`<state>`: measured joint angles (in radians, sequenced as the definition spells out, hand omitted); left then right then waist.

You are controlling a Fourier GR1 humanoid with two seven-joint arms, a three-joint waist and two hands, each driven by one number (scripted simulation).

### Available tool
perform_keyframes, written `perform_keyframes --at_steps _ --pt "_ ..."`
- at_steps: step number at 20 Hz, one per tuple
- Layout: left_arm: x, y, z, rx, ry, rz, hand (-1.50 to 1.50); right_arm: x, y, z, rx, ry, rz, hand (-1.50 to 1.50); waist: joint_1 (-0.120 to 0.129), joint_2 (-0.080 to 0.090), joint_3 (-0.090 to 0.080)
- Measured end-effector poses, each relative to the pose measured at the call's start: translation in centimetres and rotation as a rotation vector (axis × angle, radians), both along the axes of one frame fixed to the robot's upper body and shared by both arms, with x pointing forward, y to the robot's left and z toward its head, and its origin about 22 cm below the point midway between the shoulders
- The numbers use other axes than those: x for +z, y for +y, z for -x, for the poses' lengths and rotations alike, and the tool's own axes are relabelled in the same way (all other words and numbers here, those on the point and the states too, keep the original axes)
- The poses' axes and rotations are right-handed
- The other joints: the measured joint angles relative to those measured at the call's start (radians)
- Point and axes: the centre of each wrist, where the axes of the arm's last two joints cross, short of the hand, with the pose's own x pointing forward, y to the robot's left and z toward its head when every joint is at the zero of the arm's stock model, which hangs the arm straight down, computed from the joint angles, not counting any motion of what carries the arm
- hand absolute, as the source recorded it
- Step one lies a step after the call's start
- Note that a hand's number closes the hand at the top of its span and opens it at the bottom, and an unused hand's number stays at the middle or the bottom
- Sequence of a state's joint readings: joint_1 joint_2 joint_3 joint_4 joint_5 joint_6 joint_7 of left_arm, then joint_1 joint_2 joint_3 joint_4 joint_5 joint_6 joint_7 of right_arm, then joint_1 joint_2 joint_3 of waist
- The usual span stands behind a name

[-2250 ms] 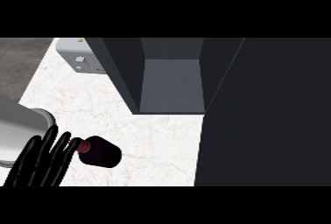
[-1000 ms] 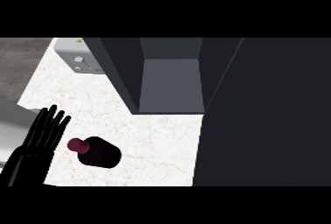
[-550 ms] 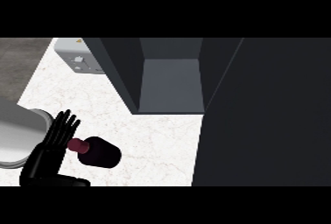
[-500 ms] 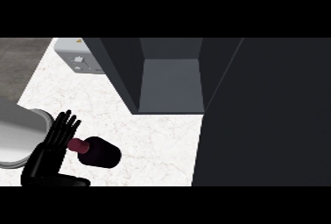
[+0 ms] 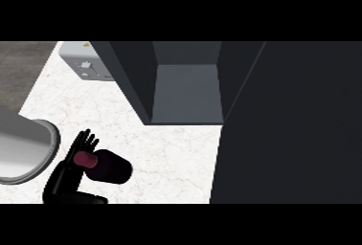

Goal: Pick up the wine, place it into the cabinet and close the cabinet

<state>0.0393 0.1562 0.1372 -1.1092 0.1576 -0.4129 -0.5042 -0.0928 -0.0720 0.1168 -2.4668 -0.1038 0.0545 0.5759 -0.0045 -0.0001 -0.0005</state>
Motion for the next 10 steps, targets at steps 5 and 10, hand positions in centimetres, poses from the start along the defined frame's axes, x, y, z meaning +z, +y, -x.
perform_keyframes --at_steps 5,10 --pt "-2.5 -0.8 -0.1 -0.023 0.016 0.011 -1.50 0.5 0.1 -0.1 0.003 -0.004 0.006 -1.50 0.000 0.000 0.000" --pt "-4.4 -0.8 -0.4 -0.023 0.057 0.049 -1.50 0.0 0.4 0.0 0.016 0.001 -0.004 -1.50 -0.003 0.001 0.000"
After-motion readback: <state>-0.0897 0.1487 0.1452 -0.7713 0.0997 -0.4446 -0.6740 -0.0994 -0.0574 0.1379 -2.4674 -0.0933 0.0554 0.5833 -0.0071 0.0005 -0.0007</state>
